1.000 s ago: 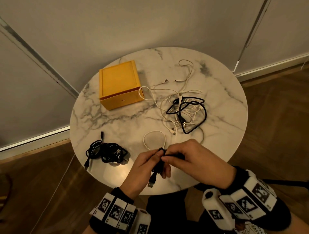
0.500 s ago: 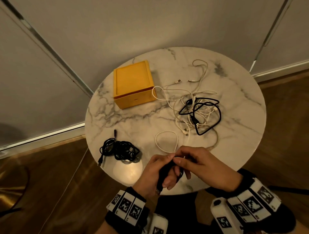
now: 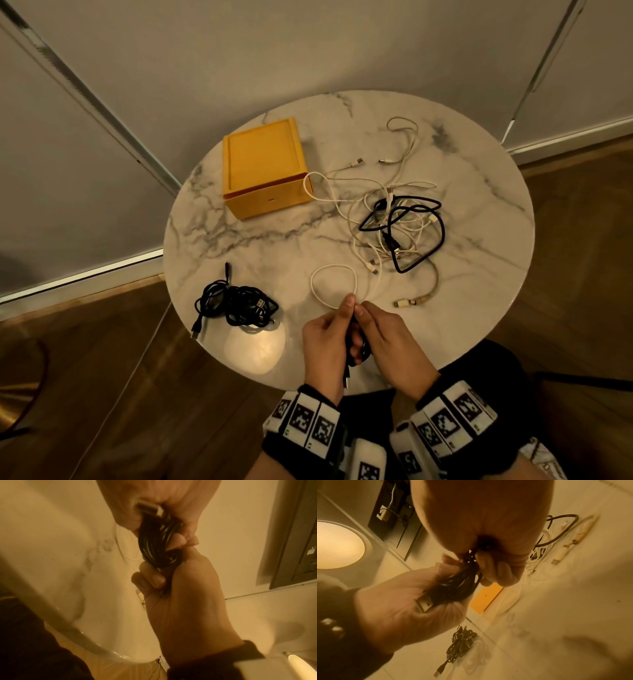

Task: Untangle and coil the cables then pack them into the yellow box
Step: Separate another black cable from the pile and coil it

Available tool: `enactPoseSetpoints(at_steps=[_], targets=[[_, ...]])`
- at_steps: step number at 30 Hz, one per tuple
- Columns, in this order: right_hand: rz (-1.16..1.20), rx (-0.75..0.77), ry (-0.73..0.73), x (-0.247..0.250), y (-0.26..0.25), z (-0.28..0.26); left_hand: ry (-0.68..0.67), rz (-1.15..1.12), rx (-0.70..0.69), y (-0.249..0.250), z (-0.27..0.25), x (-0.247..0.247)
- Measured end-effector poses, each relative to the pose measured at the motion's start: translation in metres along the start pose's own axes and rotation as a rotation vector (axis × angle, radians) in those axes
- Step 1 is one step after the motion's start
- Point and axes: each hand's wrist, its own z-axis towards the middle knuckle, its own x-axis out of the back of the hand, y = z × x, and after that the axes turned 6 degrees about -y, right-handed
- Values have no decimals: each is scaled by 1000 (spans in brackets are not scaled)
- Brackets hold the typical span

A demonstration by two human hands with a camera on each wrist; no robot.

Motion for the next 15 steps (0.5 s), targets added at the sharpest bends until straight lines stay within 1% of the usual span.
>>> enactPoseSetpoints(at_steps=[5, 7, 11, 13, 15], targets=[[-35, 2, 65, -1, -2, 0, 59, 26, -31, 1, 8, 1], [-18, -7, 72, -2, -2, -3, 28, 70, -45, 4, 11, 6], [45, -32, -7, 5, -2, -7, -95, 171, -75, 7, 9, 15], [57, -44, -70, 16, -2, -10, -111, 185, -72, 8, 10, 20], [30, -32, -104, 27, -2, -12, -102, 166, -53, 10, 12, 25]])
